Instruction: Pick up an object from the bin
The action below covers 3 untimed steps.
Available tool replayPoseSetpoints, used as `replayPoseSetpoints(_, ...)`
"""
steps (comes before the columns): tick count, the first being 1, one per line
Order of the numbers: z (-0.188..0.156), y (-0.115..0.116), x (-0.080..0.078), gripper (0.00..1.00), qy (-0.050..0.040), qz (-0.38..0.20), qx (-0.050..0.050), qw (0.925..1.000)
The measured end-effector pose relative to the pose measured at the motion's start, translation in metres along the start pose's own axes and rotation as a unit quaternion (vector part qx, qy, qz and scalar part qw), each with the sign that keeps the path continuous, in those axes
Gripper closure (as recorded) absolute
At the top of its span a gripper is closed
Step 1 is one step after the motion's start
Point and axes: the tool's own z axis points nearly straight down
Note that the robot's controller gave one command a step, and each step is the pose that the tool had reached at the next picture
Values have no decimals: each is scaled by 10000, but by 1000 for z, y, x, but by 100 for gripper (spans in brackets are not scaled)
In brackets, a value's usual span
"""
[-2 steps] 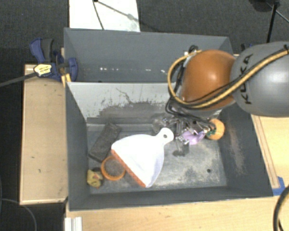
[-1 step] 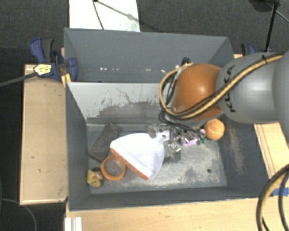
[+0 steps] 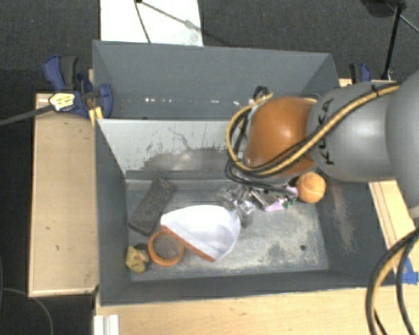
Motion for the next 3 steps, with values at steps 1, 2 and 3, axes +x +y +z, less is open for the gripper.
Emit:
replayPoseSetpoints(1, -1, 0, 0, 100, -3, -67, -1, 10000)
replayPoseSetpoints(2, -5, 0, -1, 100, 14, -94, -11, 10000)
replayPoseSetpoints(3, -12, 0, -1, 100, 51, -70, -27, 10000)
